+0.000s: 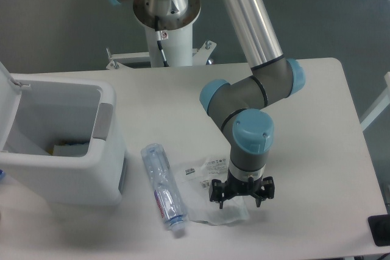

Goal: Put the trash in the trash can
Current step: 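Lower the gripper onto the plastic bag and close on it, then lift the plastic bag and carry it over the white bin, then lower the bag into the bin and open the gripper, then raise the gripper out of the bin and move over the water bottle, then lower the gripper onto the clear water bottle and close on it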

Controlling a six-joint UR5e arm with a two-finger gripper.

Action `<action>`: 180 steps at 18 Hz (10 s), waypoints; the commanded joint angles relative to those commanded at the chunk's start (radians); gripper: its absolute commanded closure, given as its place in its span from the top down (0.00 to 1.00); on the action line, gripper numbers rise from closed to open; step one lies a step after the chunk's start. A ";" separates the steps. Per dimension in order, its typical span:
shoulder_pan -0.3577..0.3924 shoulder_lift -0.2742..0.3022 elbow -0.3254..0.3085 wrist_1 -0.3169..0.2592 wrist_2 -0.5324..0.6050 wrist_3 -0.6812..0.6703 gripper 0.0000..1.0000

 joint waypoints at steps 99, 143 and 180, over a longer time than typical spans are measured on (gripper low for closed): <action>-0.265 0.558 -0.097 0.124 -0.611 0.035 0.00; 0.044 0.494 -0.178 0.109 -0.344 -0.095 1.00; -0.147 -0.051 0.072 0.084 -0.068 -0.224 1.00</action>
